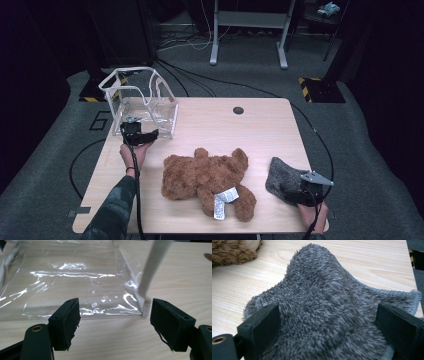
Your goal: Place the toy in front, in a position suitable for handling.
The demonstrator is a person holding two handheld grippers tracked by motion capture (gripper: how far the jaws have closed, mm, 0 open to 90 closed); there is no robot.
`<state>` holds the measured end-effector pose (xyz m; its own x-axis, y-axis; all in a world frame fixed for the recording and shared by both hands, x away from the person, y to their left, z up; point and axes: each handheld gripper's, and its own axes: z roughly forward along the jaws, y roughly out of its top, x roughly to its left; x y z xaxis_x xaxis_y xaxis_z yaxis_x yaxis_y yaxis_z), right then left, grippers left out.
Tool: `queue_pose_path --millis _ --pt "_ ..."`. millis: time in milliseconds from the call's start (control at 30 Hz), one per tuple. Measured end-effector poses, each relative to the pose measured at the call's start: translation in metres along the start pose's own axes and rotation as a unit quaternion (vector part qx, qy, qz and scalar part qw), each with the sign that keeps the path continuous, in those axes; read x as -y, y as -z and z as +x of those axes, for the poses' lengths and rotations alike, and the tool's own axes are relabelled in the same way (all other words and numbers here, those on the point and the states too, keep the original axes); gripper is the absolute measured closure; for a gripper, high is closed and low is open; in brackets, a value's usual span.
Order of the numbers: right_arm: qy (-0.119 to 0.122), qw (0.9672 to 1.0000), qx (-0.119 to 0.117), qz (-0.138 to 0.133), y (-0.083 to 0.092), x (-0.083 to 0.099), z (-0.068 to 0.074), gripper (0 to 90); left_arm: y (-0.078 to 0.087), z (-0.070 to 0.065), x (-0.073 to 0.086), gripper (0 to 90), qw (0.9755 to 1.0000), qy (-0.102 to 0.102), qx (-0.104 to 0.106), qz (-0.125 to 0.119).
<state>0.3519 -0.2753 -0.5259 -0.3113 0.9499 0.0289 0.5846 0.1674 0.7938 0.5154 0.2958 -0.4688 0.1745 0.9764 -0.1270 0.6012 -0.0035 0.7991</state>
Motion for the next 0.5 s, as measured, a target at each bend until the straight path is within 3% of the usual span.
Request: queue_pose_path --millis 67,133,233,333,500 --pt "-0.001 1.0000 0.000 0.001 0.000 0.000 0.000 5.4 -0.002 -0.006 -0.003 24.9 0.9999 -0.009 0.003 0.004" --pt "-0.001 1.0000 0.000 0.000 0.000 0.000 0.000 5.4 -0.006 -0.008 -0.006 29.5 1.0000 0.002 0.009 -0.001" --pt "0.000 1.0000 0.000 0.000 0.000 0.000 0.000 5.4 -0.013 -0.010 -0.012 48.3 0.9999 0.006 0.001 0.010" --pt "-0.001 1.0000 0.000 0.000 0.000 0.000 0.000 5.6 -0.020 -0.011 -0.019 61.6 0.9999 0.012 0.003 0.011" --pt "-0.001 1.0000 0.000 0.001 0.000 0.000 0.000 5.6 -0.031 -0.015 -0.030 72.8 0.9998 0.006 0.001 0.018"
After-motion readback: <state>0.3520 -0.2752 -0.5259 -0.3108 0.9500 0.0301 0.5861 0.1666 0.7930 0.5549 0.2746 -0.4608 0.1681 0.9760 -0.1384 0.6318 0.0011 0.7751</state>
